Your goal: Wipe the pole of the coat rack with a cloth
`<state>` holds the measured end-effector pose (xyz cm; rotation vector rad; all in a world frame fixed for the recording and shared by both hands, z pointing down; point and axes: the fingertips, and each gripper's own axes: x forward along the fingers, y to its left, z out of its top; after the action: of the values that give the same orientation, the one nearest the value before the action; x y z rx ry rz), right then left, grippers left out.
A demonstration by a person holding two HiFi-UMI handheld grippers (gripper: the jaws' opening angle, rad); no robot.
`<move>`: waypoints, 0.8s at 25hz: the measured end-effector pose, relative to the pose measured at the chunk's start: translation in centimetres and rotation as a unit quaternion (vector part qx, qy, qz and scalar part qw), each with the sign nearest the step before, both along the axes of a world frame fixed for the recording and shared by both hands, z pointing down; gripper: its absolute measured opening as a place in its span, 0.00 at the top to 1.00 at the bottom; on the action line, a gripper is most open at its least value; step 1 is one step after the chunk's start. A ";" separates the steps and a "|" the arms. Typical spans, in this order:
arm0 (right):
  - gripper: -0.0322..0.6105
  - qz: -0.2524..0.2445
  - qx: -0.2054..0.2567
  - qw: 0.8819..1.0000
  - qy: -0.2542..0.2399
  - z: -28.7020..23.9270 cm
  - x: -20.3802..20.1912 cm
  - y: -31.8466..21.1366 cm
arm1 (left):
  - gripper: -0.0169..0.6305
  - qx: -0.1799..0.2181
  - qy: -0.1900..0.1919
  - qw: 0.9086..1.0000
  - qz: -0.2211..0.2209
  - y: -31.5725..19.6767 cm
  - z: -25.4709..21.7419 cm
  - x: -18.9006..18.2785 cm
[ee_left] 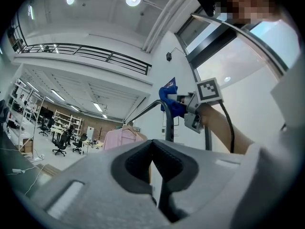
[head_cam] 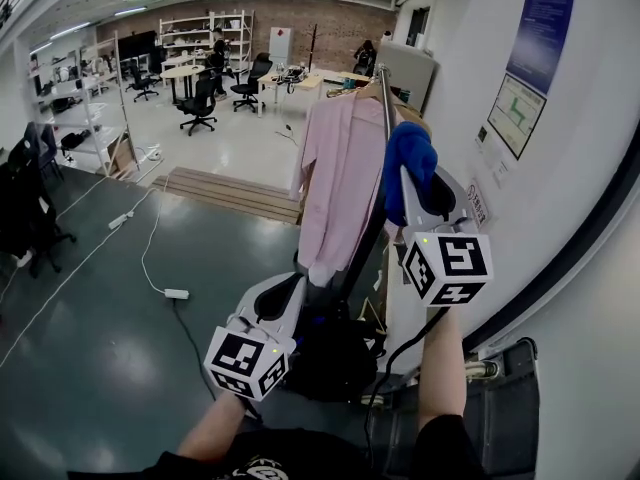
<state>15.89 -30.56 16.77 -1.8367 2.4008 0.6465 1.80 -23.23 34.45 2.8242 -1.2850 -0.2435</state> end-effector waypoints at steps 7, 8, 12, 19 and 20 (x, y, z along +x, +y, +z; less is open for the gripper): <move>0.84 -0.027 0.013 1.000 0.002 2.0 -0.5 2.2 | 0.97 -0.003 -0.003 1.000 0.005 -0.3 0.2 0.5; 0.84 -0.029 0.017 0.999 0.006 2.7 -0.9 3.0 | 0.97 -0.004 -0.003 1.000 0.006 -0.4 0.2 0.5; 0.84 -0.031 0.015 0.999 0.039 6.9 -2.4 5.2 | 0.97 -0.007 -0.002 1.000 0.008 -0.6 0.6 0.8; 0.84 -0.027 -0.039 0.993 0.108 17.5 -4.4 6.2 | 0.97 -0.013 -0.005 1.000 0.010 -0.6 1.3 1.3; 0.84 -0.028 -0.055 0.992 0.110 19.1 -4.7 6.3 | 0.97 -0.013 -0.007 1.000 0.008 -0.6 1.3 1.3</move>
<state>11.21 -24.30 35.86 -1.8166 2.6675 0.7638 3.13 -23.88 35.78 2.8190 -1.2573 -0.2064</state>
